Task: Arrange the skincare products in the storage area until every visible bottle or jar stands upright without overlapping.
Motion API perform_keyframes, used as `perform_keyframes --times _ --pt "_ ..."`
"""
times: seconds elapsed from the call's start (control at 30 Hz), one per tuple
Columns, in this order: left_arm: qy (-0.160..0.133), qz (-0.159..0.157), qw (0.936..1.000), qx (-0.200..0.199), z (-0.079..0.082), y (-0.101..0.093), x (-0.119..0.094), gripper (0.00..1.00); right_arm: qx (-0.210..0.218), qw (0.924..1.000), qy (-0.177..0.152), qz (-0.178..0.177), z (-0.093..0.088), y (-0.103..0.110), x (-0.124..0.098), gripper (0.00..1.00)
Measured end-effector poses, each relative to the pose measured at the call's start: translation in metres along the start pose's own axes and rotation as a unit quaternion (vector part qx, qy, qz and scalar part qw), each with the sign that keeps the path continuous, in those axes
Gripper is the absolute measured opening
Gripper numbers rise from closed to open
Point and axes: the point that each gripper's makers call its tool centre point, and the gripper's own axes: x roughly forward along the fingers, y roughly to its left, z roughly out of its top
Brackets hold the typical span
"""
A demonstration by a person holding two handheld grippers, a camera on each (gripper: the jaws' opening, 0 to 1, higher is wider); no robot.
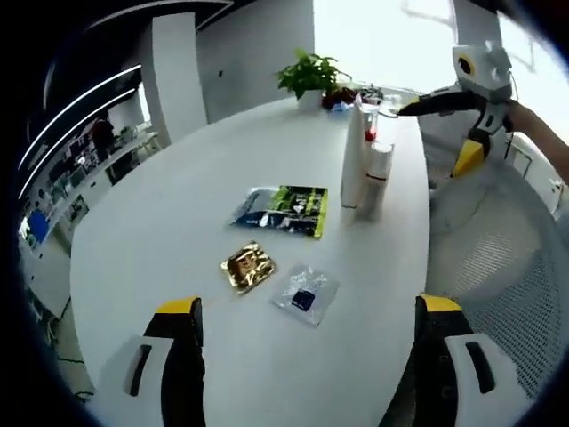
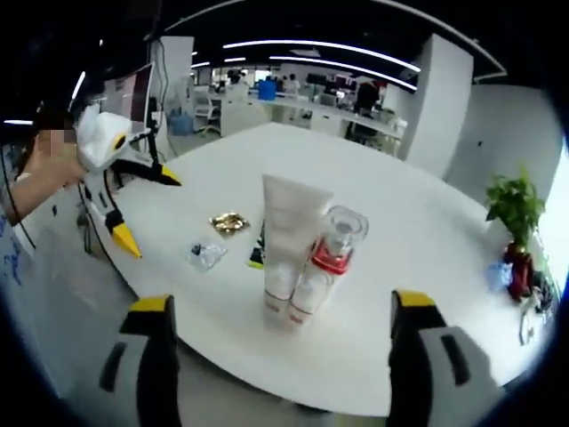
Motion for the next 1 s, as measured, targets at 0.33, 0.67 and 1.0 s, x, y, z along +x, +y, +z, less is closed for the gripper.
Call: perform_keyframes --times 0.33,0.67,1.0 --pt "0.03 -0.042 0.9975 0.047 -0.002 0.013 0.037 0.81 -0.008 0.9998 0.014 -0.013 -0.007 -0.004 -0.004 1.0" --pt "0.059 -0.07 0.9929 0.076 -0.002 0.023 0.072 0.6 -0.007 0.9999 0.002 -0.013 -0.004 -0.021 -0.003 1.0" --pt "0.097 -0.08 0.9866 0.105 -0.014 0.026 0.093 0.53 -0.003 1.0 -0.001 0.005 -0.004 -0.018 0.001 1.0"
